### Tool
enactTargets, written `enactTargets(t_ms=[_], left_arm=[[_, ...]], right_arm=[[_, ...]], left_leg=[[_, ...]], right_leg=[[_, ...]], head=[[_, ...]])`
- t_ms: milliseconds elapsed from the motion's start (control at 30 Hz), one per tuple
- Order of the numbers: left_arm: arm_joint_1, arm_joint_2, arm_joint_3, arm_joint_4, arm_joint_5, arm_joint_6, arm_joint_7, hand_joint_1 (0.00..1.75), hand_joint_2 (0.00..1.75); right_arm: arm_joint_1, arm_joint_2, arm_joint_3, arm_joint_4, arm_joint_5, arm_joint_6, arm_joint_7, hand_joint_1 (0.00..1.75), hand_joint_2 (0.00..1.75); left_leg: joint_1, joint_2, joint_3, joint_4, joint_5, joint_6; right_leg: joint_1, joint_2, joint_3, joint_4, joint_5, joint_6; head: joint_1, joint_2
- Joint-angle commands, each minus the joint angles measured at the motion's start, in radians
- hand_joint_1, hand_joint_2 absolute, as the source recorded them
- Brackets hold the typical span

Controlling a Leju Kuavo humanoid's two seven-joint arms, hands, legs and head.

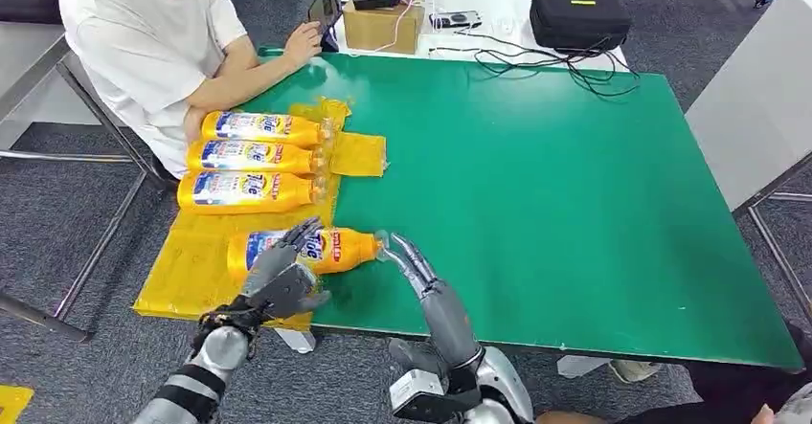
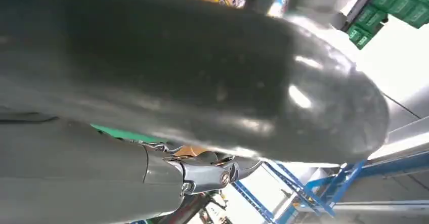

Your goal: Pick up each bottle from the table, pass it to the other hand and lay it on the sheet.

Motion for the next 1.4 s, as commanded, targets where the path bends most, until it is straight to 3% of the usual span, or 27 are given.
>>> enactTargets(t_ms=[33,67,100,200,567,700,733,800,833,867,900,1033,1167,1200,1267,1300,1400], left_arm=[[0.035,-0.169,0.111,-0.301,0.334,-0.021,-0.023,0.00,1.75],[0.033,-0.182,0.111,-0.310,0.379,-0.009,-0.032,0.00,1.75],[0.036,-0.190,0.108,-0.318,0.405,0.002,-0.034,0.00,1.75],[0.072,-0.200,0.100,-0.345,0.543,-0.011,0.021,0.00,1.75],[0.087,-0.191,0.087,-0.381,0.523,0.032,-0.056,0.00,1.75],[0.120,-0.231,0.075,-0.447,0.621,0.054,-0.078,0.00,1.75],[0.139,-0.214,0.044,-0.450,0.650,0.073,-0.084,0.00,1.75],[0.176,-0.212,0.029,-0.441,0.671,0.101,-0.094,0.00,1.75],[0.196,-0.205,0.019,-0.430,0.678,0.104,-0.111,0.00,1.75],[0.212,-0.194,0.010,-0.429,0.684,0.115,-0.119,0.00,1.75],[0.239,-0.201,0.022,-0.432,0.687,0.131,-0.139,0.00,1.75],[0.278,-0.206,0.049,-0.437,0.713,0.139,-0.176,0.00,1.75],[0.256,-0.211,0.053,-0.400,0.731,0.137,-0.188,0.00,1.75],[0.248,-0.209,0.052,-0.383,0.728,0.139,-0.195,0.00,0.00],[0.225,-0.212,0.056,-0.325,0.704,0.167,-0.212,0.00,0.00],[0.218,-0.215,0.059,-0.306,0.704,0.173,-0.218,0.00,1.75],[0.209,-0.217,0.057,-0.282,0.689,0.189,-0.239,0.00,1.75]], right_arm=[[-0.001,0.035,-0.004,0.034,0.020,-0.086,-0.019,0.00,0.00],[0.001,0.044,-0.018,0.034,0.001,-0.113,-0.035,0.00,0.00],[0.005,0.047,-0.027,0.032,-0.006,-0.122,-0.036,0.00,1.75],[0.030,0.047,-0.044,0.029,-0.011,-0.117,-0.022,0.00,1.75],[0.025,0.022,-0.031,0.020,0.016,-0.104,-0.023,0.00,1.75],[0.065,0.073,-0.124,-0.046,-0.053,-0.260,-0.089,0.00,1.75],[0.096,0.114,-0.182,-0.087,-0.064,-0.312,-0.154,0.00,1.75],[0.146,0.163,-0.240,-0.154,-0.052,-0.312,-0.170,0.00,1.75],[0.168,0.173,-0.249,-0.180,-0.062,-0.312,-0.170,0.00,0.00],[0.180,0.160,-0.235,-0.158,-0.075,-0.312,-0.170,0.00,0.00],[0.199,0.158,-0.251,-0.158,-0.062,-0.312,-0.170,0.00,1.75],[0.223,0.149,-0.292,-0.148,-0.136,-0.312,-0.170,0.00,1.75],[0.167,0.140,-0.251,-0.056,-0.235,-0.311,-0.170,0.00,1.75],[0.152,0.144,-0.244,-0.037,-0.241,-0.306,-0.168,0.00,1.75],[0.130,0.153,-0.235,-0.003,-0.264,-0.301,-0.163,0.00,1.75],[0.125,0.154,-0.233,0.007,-0.270,-0.299,-0.160,0.00,1.75],[0.120,0.147,-0.232,0.027,-0.273,-0.302,-0.160,0.00,1.75]], left_leg=[[0.001,0.000,-0.002,0.001,-0.001,-0.001],[0.001,0.001,-0.002,0.001,-0.002,-0.001],[0.001,0.001,-0.002,0.001,-0.002,-0.001],[0.001,0.001,-0.001,0.000,-0.002,-0.001],[0.001,0.002,-0.004,0.000,-0.001,-0.001],[0.001,0.002,-0.003,0.001,-0.003,-0.001],[0.001,0.001,-0.005,0.001,-0.002,-0.001],[0.000,0.000,-0.004,0.000,-0.002,-0.001],[0.001,0.001,-0.003,0.001,-0.003,-0.002],[0.001,0.002,-0.002,0.000,-0.003,-0.001],[0.001,0.003,0.000,-0.001,-0.004,-0.002],[0.001,0.003,0.000,-0.001,-0.005,-0.002],[0.001,0.004,-0.003,-0.001,-0.004,-0.002],[0.001,0.004,-0.004,-0.001,-0.003,-0.002],[0.002,0.005,-0.001,-0.002,-0.004,-0.002],[0.001,0.004,-0.002,-0.002,-0.003,-0.002],[0.001,0.002,-0.003,-0.002,-0.002,-0.001]], right_leg=[[0.001,-0.001,-0.002,0.001,-0.001,-0.002],[0.001,0.000,-0.002,0.001,-0.002,-0.002],[0.001,0.000,-0.002,0.001,-0.001,-0.002],[0.002,0.000,-0.001,0.000,-0.001,-0.002],[0.001,0.001,-0.005,-0.001,0.000,-0.001],[0.002,0.000,-0.003,0.000,-0.002,-0.003],[0.001,-0.001,-0.005,0.000,-0.002,-0.002],[0.001,-0.001,-0.004,0.001,-0.002,-0.002],[0.001,0.000,-0.003,0.001,-0.003,-0.003],[0.001,0.001,-0.003,0.000,-0.003,-0.002],[0.001,0.001,-0.001,0.000,-0.003,-0.003],[0.002,0.001,-0.001,-0.002,-0.003,-0.002],[0.001,0.002,-0.004,-0.001,-0.002,-0.002],[0.001,0.002,-0.005,-0.001,-0.002,-0.002],[0.002,0.003,-0.002,-0.002,-0.002,-0.003],[0.001,0.002,-0.003,-0.002,-0.001,-0.003],[0.001,0.000,-0.004,-0.002,-0.001,-0.002]], head=[[0.000,0.000],[0.000,0.000],[0.000,0.000],[0.000,0.000],[0.000,0.000],[0.000,0.000],[-0.001,0.000],[0.000,0.000],[0.000,0.000],[-0.001,0.000],[0.000,0.000],[-0.001,0.000],[0.000,0.000],[0.000,0.000],[-0.001,0.000],[0.000,0.000],[0.000,0.000]])
